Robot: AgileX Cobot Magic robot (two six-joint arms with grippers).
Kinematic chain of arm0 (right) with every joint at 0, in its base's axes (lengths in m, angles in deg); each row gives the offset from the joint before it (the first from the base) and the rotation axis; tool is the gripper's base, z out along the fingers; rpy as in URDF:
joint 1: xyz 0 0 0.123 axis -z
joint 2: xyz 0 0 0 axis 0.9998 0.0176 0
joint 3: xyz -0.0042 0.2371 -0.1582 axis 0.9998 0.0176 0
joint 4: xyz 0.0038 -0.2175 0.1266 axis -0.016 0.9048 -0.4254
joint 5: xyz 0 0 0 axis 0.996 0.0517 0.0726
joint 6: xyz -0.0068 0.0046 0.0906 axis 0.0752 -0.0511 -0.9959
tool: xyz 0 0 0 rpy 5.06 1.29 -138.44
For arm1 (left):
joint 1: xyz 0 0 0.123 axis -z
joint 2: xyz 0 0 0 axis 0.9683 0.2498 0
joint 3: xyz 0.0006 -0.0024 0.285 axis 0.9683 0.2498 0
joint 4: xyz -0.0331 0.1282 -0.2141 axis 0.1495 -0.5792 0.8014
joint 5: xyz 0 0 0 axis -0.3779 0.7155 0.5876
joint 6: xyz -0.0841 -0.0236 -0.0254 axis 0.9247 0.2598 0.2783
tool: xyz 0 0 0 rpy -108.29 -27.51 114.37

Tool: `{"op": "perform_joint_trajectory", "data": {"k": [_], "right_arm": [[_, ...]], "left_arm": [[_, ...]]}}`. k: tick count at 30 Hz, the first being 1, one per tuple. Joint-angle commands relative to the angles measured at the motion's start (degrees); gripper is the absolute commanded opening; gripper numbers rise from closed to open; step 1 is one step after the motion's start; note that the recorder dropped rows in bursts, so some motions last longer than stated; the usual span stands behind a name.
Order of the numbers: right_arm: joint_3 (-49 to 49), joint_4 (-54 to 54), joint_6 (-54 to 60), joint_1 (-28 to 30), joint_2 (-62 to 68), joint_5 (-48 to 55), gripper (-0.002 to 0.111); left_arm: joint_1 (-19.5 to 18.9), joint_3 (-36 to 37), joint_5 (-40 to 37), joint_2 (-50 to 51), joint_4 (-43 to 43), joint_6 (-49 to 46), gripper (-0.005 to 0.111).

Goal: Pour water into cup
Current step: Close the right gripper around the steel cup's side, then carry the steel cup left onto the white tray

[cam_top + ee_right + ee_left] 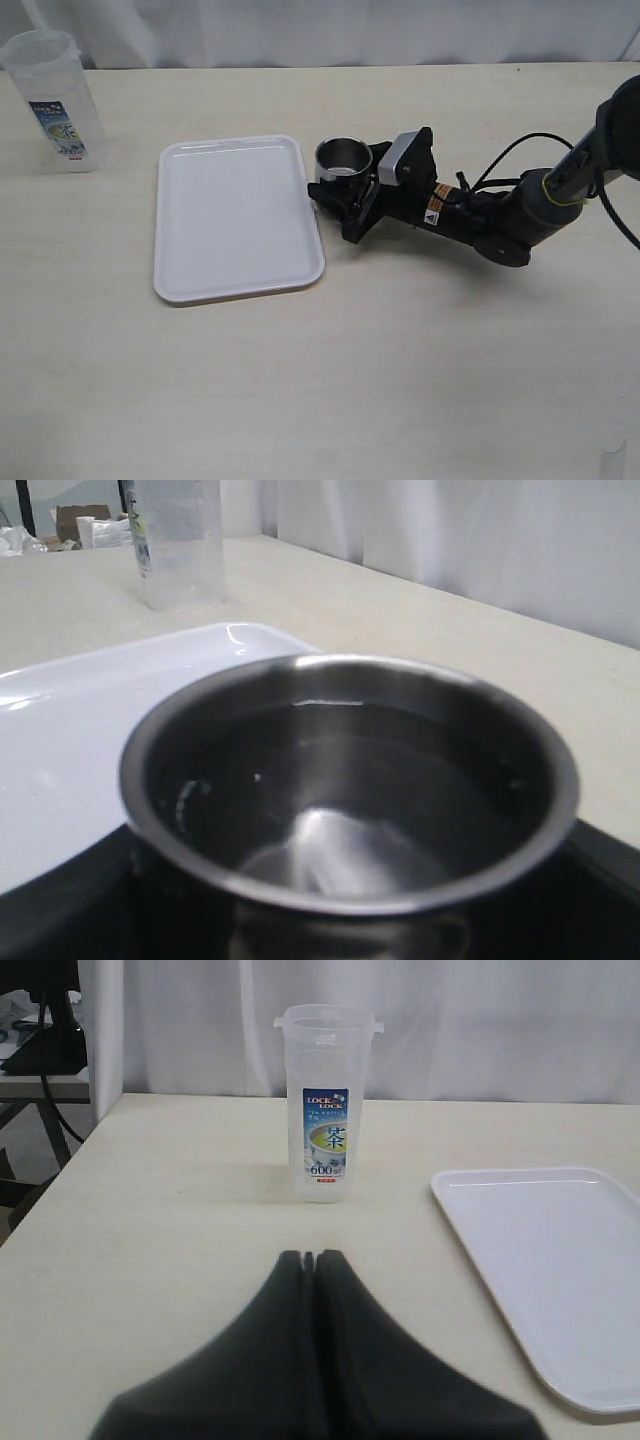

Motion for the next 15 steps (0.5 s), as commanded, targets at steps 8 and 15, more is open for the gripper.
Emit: {"op": "perform_joint_trajectory", "data": {"k": [8, 15], "right_arm": [[-0.2, 2.3, -4.5, -0.1, -3.2, -0.9, 0.004], [-0.2, 2.5, -5.8, -0.1, -4.6, -0.9, 0.004]], "left_arm": [[-0.1, 0.2, 0.2, -0.2, -0.1, -0.2, 0.000], [-0.1, 0.2, 0.2, -0.2, -0.1, -0.2, 0.000]]}}
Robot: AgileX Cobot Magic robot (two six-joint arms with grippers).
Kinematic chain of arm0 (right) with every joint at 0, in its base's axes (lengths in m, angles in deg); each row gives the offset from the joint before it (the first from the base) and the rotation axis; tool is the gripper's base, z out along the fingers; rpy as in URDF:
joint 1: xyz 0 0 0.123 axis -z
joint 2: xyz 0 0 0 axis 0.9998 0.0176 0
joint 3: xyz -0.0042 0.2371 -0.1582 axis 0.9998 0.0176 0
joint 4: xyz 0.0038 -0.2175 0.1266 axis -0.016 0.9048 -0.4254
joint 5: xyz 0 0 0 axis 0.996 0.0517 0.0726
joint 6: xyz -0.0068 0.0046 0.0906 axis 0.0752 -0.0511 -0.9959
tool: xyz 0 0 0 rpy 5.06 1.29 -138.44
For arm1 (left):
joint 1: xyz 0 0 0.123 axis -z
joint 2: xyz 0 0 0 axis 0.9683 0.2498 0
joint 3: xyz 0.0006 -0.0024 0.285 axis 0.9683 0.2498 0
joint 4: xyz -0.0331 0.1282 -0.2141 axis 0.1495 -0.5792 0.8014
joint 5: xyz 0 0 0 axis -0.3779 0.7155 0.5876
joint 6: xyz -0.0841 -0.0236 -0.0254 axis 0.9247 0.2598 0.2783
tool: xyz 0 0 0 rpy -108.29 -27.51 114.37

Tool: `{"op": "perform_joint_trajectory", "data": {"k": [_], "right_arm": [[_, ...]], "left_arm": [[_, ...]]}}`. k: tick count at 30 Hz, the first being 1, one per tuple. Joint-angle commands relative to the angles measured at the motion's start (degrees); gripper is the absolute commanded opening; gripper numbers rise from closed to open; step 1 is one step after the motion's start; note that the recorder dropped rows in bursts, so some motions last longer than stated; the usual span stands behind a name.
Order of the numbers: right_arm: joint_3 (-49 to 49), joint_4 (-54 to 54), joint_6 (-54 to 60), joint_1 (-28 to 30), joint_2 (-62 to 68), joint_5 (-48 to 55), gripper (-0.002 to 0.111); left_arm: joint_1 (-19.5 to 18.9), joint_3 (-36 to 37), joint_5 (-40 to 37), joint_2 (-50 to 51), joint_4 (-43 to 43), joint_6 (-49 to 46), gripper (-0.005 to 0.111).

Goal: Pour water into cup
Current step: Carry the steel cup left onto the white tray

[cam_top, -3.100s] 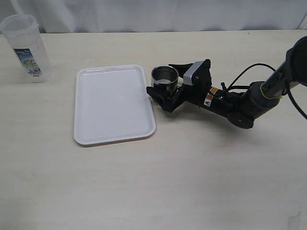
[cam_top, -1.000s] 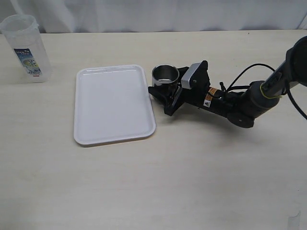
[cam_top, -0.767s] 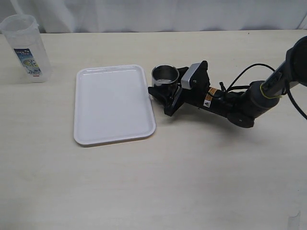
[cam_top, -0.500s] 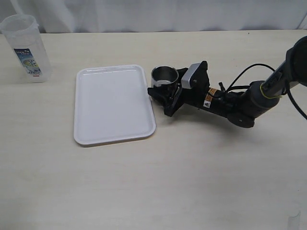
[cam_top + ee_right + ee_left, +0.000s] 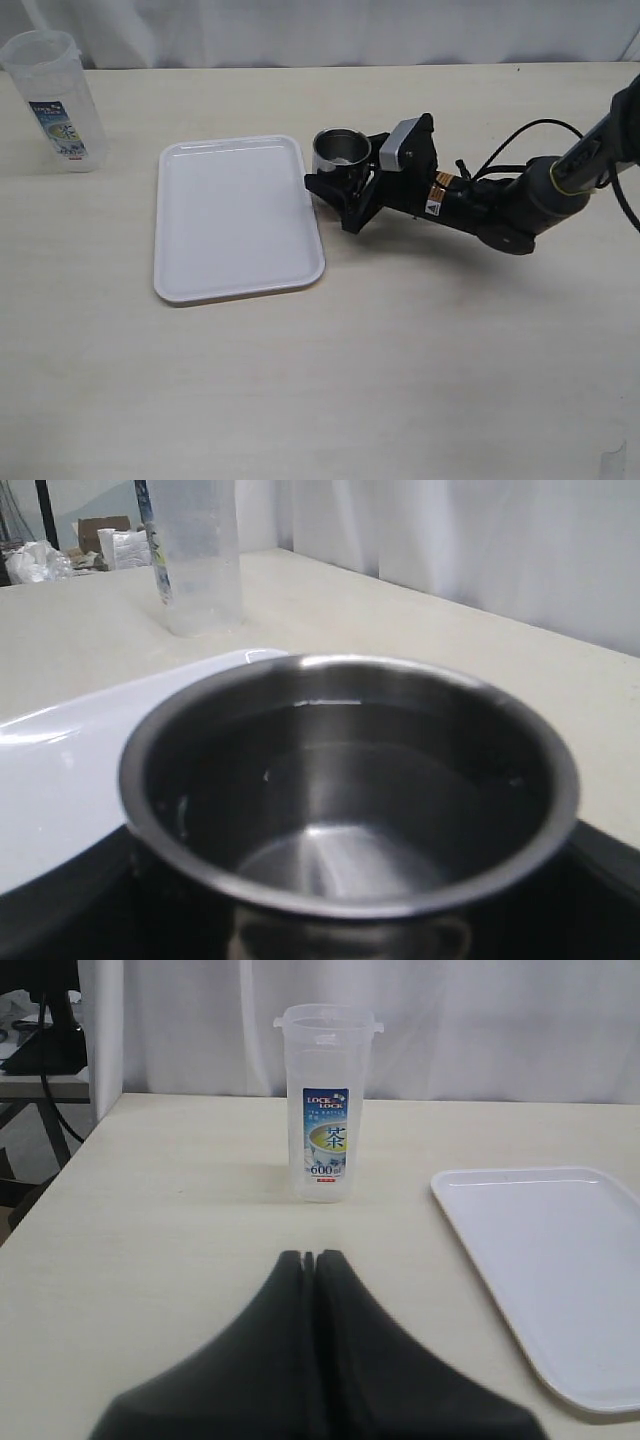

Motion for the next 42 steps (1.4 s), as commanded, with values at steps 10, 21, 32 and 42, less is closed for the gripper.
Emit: {"op": "perform_joint_trajectory", "data": {"k": [10, 21, 32, 42], "right_arm": [[-0.2, -0.1, -2.1, -0.9, -2.8, -2.2, 0.004], [-2.1, 1.2, -3.5, -4.2, -3.4, 1.0, 0.004], [-9.7, 2.9, -8.1, -11.3, -2.5, 6.6, 0.004], [-16.0, 3.2, -9.2, -14.5, 3.1, 8.2, 0.004]], "left_arm": [[-0.1, 0.2, 0.2, -0.2, -0.1, -0.2, 0.000], [-0.1, 0.2, 0.2, -0.2, -0.1, -0.2, 0.000], [-0.1, 0.2, 0.2, -0.2, -0.1, -0.2, 0.000], [-0.1, 0.2, 0.2, -0.2, -0.1, -0.2, 0.000]]}}
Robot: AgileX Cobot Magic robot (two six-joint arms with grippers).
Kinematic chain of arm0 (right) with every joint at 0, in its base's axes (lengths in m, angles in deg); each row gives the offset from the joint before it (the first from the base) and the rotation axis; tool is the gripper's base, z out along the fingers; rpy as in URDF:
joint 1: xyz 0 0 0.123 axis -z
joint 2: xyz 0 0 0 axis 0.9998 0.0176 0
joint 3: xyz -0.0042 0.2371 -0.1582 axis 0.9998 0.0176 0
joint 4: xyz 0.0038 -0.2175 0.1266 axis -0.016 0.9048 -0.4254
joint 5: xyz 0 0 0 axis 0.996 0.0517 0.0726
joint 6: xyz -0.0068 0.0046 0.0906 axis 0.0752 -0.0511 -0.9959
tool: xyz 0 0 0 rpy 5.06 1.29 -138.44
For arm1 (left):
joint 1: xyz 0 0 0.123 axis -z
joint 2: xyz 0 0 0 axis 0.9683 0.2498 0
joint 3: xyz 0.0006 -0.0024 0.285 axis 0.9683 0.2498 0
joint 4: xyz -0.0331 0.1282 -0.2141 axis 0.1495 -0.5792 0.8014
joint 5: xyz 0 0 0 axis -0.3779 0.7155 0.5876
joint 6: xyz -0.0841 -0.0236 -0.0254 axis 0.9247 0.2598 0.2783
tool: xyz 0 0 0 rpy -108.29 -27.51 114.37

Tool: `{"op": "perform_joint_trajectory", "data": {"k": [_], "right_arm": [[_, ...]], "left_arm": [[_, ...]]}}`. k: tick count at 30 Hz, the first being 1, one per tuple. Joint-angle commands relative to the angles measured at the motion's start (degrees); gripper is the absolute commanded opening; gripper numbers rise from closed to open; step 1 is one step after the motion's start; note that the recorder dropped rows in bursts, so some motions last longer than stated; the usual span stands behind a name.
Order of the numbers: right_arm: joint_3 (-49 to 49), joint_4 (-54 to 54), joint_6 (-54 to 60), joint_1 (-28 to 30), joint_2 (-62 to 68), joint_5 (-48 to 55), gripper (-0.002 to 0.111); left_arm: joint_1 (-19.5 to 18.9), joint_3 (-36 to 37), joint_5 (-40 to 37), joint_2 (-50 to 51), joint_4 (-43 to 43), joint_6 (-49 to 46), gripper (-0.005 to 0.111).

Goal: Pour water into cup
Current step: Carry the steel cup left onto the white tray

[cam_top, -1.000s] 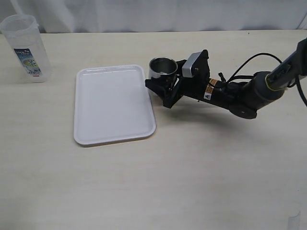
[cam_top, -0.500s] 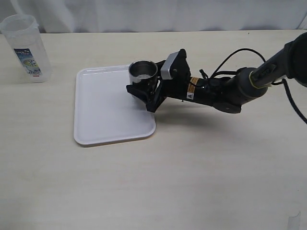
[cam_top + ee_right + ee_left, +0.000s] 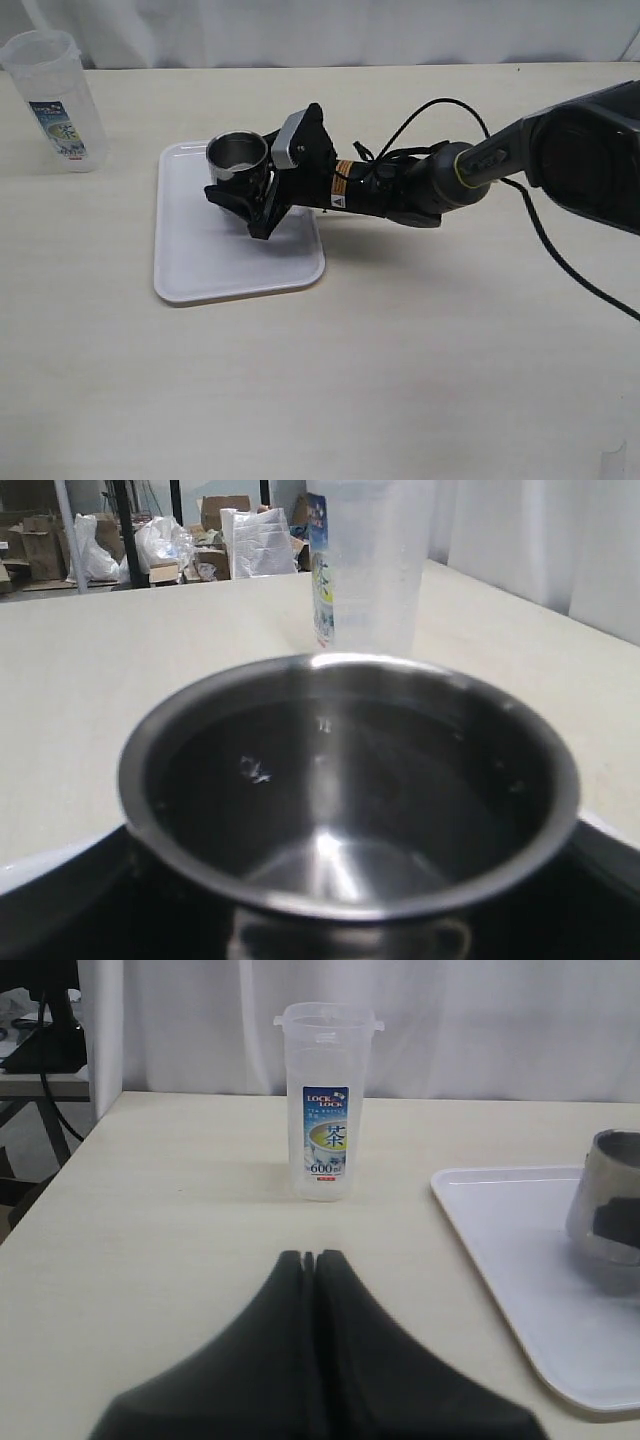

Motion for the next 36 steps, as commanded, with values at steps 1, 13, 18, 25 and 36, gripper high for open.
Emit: {"op": "perform_joint_trajectory", "data": {"k": [1, 13, 18, 25, 36], "right_arm": [[-2.0, -0.5, -0.2, -0.9, 1.2, -1.4, 0.004], [-2.0, -1.1, 0.8, -1.0, 1.7, -1.2, 0.006], [-2.0, -1.1, 0.8, -1.0, 1.7, -0.1, 0.025], [-2.0, -3.2, 0.8, -1.0, 1.7, 1.1, 0.067], [-2.0, -4.8, 0.9, -1.0, 1.7, 3.9, 0.087]], "left_arm": [[-0.1, 0.2, 0.4, -0.2, -0.1, -0.2, 0.000], [-0.1, 0.2, 0.4, -0.2, -0.1, -0.2, 0.000], [-0.1, 0.2, 0.4, -0.2, -0.1, -0.2, 0.000], [-0.1, 0.2, 0.4, -0.2, -0.1, -0.2, 0.000], [-0.1, 0.2, 0.4, -0.2, -0.1, -0.2, 0.000]]}}
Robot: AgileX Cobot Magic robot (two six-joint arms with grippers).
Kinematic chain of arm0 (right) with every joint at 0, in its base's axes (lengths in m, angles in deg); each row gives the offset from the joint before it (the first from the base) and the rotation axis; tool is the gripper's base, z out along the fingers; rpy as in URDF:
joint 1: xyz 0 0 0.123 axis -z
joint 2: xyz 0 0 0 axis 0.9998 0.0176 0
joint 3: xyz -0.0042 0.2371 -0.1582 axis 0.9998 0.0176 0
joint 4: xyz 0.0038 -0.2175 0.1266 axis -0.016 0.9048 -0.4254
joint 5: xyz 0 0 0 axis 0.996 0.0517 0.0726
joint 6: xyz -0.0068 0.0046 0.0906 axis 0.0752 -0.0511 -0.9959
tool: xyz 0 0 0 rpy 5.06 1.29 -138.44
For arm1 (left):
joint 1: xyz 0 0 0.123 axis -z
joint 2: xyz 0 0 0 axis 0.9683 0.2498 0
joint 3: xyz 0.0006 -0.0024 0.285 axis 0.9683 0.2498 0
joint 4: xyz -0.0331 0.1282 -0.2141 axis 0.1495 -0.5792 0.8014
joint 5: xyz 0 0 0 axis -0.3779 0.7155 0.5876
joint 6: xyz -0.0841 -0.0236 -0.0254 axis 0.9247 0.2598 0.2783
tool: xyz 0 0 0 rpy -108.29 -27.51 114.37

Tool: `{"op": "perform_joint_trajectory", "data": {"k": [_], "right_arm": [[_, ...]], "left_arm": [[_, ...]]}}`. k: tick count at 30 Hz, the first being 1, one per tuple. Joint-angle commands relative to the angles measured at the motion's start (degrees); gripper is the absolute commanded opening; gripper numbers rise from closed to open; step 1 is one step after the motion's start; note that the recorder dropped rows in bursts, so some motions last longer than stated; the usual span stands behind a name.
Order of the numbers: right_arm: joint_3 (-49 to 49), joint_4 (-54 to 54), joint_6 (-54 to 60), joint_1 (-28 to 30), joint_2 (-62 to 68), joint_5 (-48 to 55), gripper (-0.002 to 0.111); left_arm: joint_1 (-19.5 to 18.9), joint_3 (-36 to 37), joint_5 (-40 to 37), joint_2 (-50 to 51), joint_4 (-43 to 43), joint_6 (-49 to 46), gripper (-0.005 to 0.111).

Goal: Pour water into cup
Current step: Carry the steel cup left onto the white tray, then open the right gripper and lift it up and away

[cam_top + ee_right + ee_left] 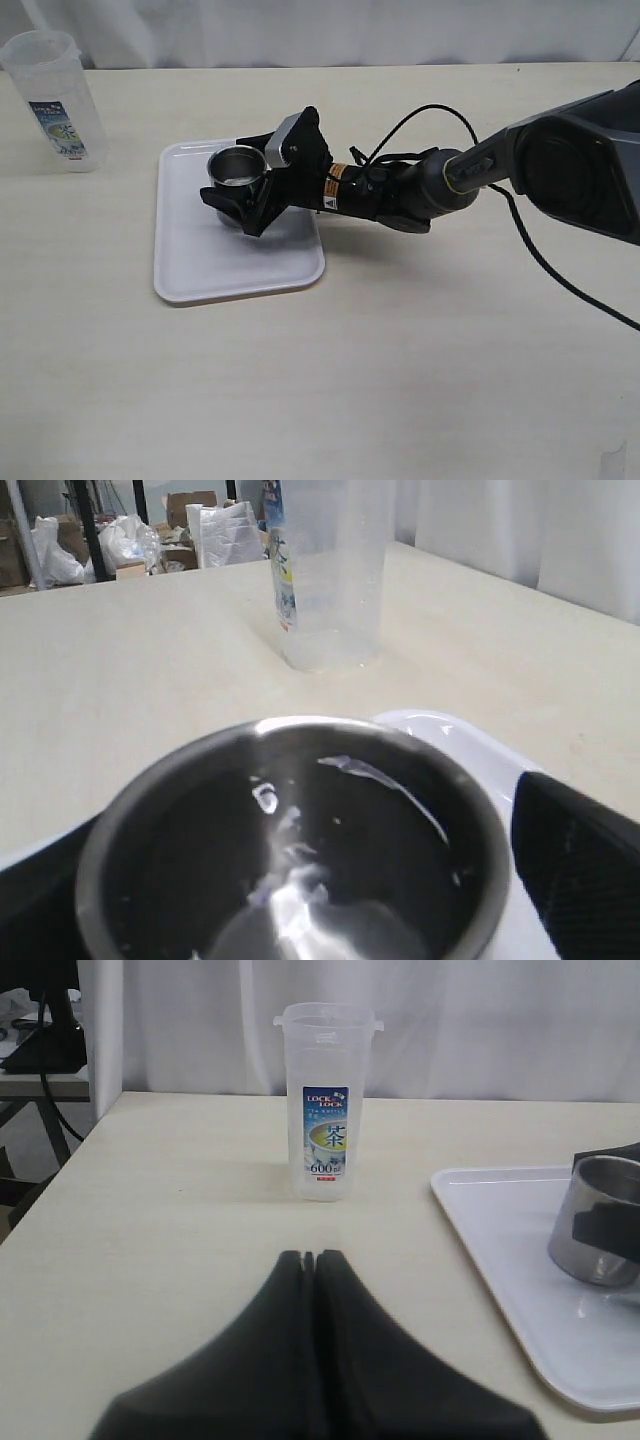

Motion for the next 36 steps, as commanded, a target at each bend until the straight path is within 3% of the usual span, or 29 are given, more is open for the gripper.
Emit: {"op": "perform_joint_trajectory", "data": {"k": [1, 20, 29, 31, 32, 36], "right_arm": [[-0.2, -0.5, 0.9, -0.1, -0.5, 1.1, 0.087], [-0.2, 0.6, 0.7, -0.1, -3.2, 0.1, 0.087], [0.6, 3.4, -6.1, -0.1, -16.5, 1.8, 0.086], [2.5, 3.6, -6.7, -0.1, -22.3, 5.7, 0.074], [3.9, 3.7, -8.8, -0.1, -26.5, 10.5, 0.058], [7.7, 4.7, -13.8, -0.1, -35.7, 20.1, 0.022]], "left_arm": [[-0.1, 0.2, 0.4, -0.2, -0.1, -0.2, 0.000], [-0.1, 0.2, 0.4, -0.2, -0.1, -0.2, 0.000], [-0.1, 0.2, 0.4, -0.2, -0.1, -0.2, 0.000], [-0.1, 0.2, 0.4, -0.2, -0.1, -0.2, 0.000], [-0.1, 0.2, 0.4, -0.2, -0.1, -0.2, 0.000], [-0.1, 0.2, 0.4, -0.2, -0.1, -0.2, 0.000]]}}
